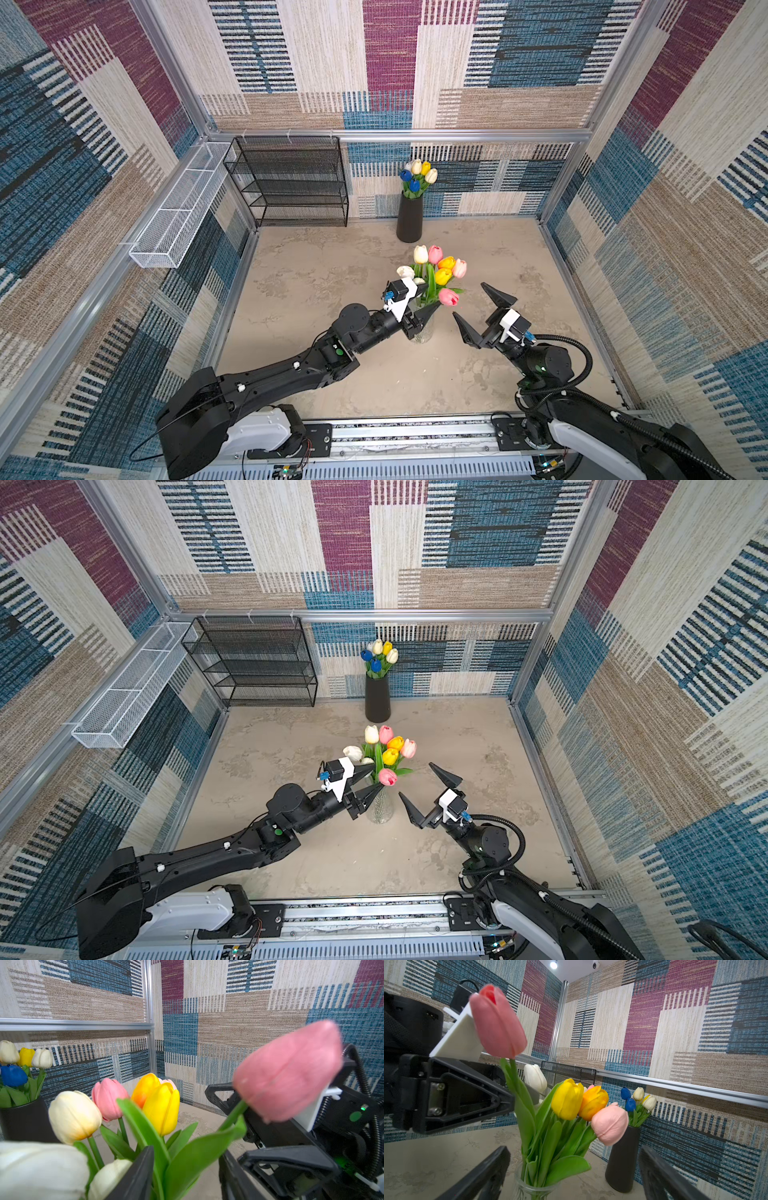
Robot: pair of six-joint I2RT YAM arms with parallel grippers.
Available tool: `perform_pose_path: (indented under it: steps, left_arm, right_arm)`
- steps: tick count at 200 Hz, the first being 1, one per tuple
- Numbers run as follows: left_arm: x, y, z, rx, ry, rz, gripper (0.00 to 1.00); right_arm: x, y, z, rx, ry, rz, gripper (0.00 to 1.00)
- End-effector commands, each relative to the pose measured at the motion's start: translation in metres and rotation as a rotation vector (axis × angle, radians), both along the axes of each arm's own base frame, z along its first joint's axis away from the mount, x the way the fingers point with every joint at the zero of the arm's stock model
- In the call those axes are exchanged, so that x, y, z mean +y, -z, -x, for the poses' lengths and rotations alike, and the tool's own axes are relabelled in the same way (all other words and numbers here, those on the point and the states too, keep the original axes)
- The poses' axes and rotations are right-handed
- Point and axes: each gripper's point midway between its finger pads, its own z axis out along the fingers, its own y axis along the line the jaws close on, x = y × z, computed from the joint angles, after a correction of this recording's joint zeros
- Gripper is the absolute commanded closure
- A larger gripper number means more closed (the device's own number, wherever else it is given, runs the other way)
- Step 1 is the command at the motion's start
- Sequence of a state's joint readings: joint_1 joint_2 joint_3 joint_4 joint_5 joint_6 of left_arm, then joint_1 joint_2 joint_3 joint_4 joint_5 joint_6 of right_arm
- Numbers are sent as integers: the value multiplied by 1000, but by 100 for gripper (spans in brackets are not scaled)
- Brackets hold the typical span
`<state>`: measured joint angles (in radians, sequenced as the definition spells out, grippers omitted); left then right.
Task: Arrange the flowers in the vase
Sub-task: 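Lower the pink tulip stem into the glass vase with the left gripper, then open the left gripper and draw it back while the right gripper closes on the vase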
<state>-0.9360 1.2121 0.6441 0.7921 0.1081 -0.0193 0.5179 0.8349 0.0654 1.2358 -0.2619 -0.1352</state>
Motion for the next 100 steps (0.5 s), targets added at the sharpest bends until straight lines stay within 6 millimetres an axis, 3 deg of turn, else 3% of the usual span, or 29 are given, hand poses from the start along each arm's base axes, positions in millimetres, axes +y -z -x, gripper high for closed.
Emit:
perform_pose_path:
  steps: [1,55,87,100]
  left_arm:
    - [4,-4,2,-25,-8,-22,47]
    - [21,-23,17,-77,3,-46,44]
    - [37,-12,20,-77,-39,-135,38]
    - [43,-1,12,-59,-81,-164,59]
  right_arm:
    - [2,-6,2,-12,-18,-13,0]
    - [13,4,-1,9,-59,27,0]
    - [26,17,-4,33,-116,79,0]
    - [30,20,-6,45,-133,88,0]
